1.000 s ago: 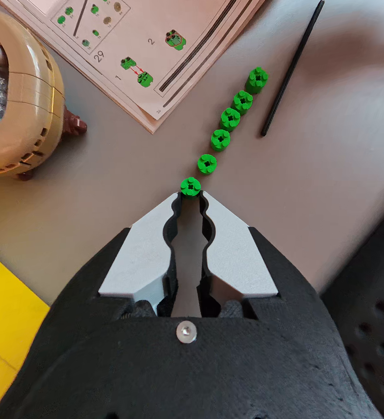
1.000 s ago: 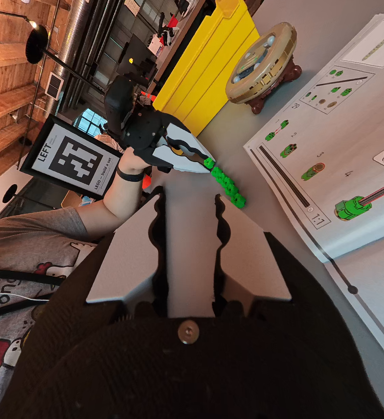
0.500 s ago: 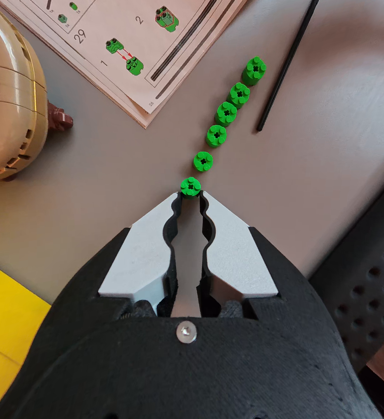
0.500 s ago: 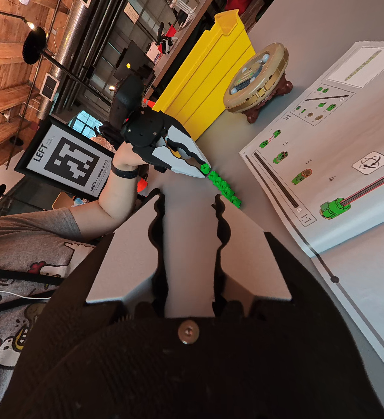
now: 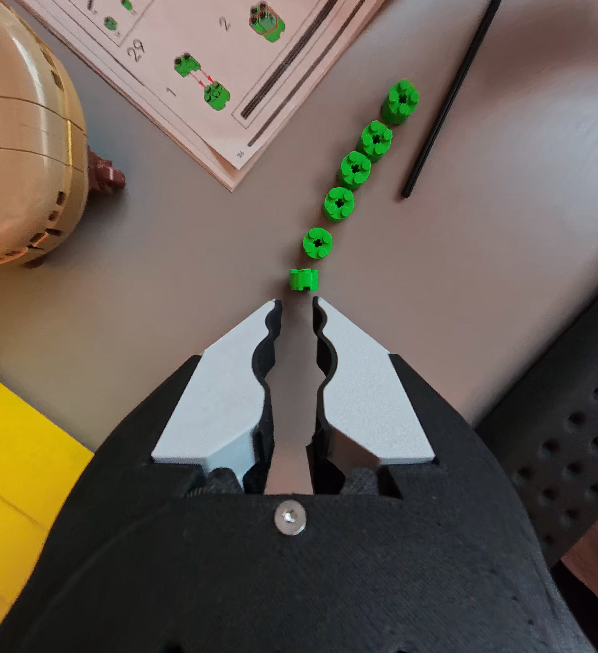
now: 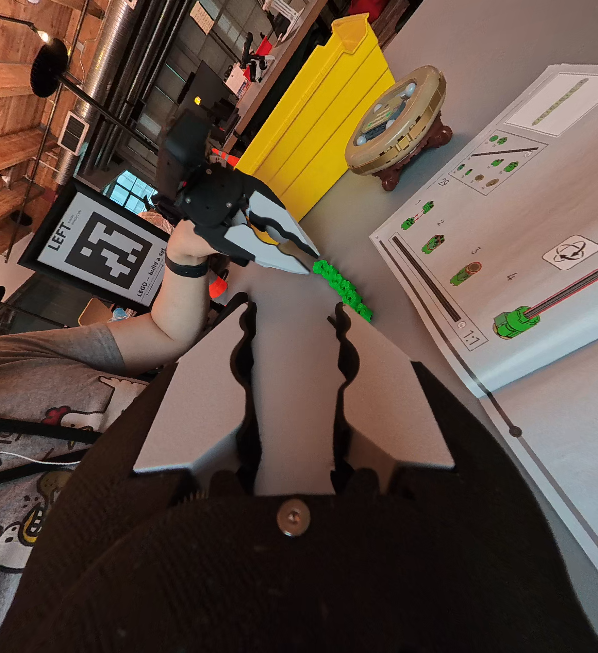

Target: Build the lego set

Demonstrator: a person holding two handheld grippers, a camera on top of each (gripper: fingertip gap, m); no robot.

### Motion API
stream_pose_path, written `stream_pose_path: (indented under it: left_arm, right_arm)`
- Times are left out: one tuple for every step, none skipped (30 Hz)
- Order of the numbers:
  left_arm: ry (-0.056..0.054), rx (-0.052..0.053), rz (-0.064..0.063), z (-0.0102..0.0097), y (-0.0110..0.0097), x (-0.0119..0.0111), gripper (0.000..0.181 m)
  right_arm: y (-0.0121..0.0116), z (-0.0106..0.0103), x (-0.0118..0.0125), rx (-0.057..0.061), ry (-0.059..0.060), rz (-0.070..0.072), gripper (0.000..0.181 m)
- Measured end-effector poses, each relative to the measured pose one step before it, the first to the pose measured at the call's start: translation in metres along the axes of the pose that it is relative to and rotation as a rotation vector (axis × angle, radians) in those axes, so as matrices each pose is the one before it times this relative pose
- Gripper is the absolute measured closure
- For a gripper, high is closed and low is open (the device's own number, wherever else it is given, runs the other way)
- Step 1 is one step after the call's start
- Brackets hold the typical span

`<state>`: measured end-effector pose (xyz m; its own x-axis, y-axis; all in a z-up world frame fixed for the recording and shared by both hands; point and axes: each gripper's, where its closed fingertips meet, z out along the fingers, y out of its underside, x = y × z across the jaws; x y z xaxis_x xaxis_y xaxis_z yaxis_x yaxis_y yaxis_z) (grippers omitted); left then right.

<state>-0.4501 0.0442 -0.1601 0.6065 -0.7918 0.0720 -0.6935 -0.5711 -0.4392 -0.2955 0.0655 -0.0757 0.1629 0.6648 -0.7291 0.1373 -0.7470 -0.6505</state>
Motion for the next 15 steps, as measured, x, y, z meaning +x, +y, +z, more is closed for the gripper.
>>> stream_pose_path:
  left_arm:
    - [0.0275,0.0262,-0.0112,-0.00385,-0.00457,0.00361,0.162]
    - [0.0305,0.0156,-0.0114,-0.00375,-0.00445,0.00392,0.158]
    - [0.0258,-0.0028,-0.0129,-0.003,-0.00338,0.00329,0.157]
    - [0.0178,-0.0243,-0.0117,-0.00144,-0.00162,0.00244,0.156]
    - [0.0045,-0.0394,-0.0058,0.00003,-0.00009,0.00087,0.155]
    - [-0.0136,-0.0413,0.0041,0.00117,0.00016,-0.00129,0.154]
    - [-0.0273,-0.0374,0.014,0.00191,-0.00004,-0.00343,0.153]
    - [-0.0342,-0.0328,0.0193,0.00242,-0.0001,-0.00489,0.152]
    - [-0.0279,-0.0263,0.0195,0.00236,-0.00009,-0.00407,0.152]
    - [-0.0082,-0.019,0.0152,0.00229,-0.00015,-0.00107,0.152]
    - [0.0079,-0.0107,0.009,0.00228,-0.00094,0.00137,0.153]
    - [0.0086,-0.0053,0.0046,0.00197,-0.0013,0.00123,0.154]
    - [0.0029,-0.0101,0.0037,0.00211,-0.00024,0.00011,0.156]
    - [-0.0029,-0.0155,0.0056,0.00189,0.00101,-0.0007,0.156]
    - [-0.0038,-0.015,0.0073,0.00162,0.00134,-0.00055,0.157]
  right_arm:
    - [0.00005,-0.00017,0.00047,-0.0003,0.0015,0.0007,0.137]
    - [0.0002,0.00013,0.00072,-0.0008,0.0026,0.0008,0.137]
    - [0.00051,0.00032,0.00069,-0.0029,0.0015,0.0013,0.137]
    - [0.00072,0.00053,0.00042,-0.0041,0.0004,0.0013,0.137]
    - [0.00075,0.00067,0.0004,-0.0045,0.0011,0.0005,0.137]
    - [0.00082,0.00062,0.00012,-0.0043,0.002,-0.0006,0.137]
    - [0.00092,0.00035,-0.00003,-0.0047,0.0021,-0.0018,0.137]
    - [0.00077,0.00008,-0.00037,-0.0041,0.0029,-0.0029,0.137]
    - [0.0003,-0.00029,-0.00056,-0.0021,0.0033,-0.0046,0.137]
    - [-0.00027,-0.0005,-0.00075,0.0005,0.0031,-0.0056,0.137]
    - [-0.00082,-0.00081,-0.00083,0.0034,0.0015,-0.0053,0.137]
    - [-0.00079,-0.00106,-0.00063,0.0039,0.0001,-0.0029,0.137]
    - [-0.00076,-0.001,-0.00031,0.0034,-0.0004,-0.0007,0.137]
    - [-0.00071,-0.00091,-0.00015,0.0033,-0.0018,0.0014,0.137]
    - [-0.00053,-0.00084,0.00012,0.0028,-0.002,0.0031,0.137]
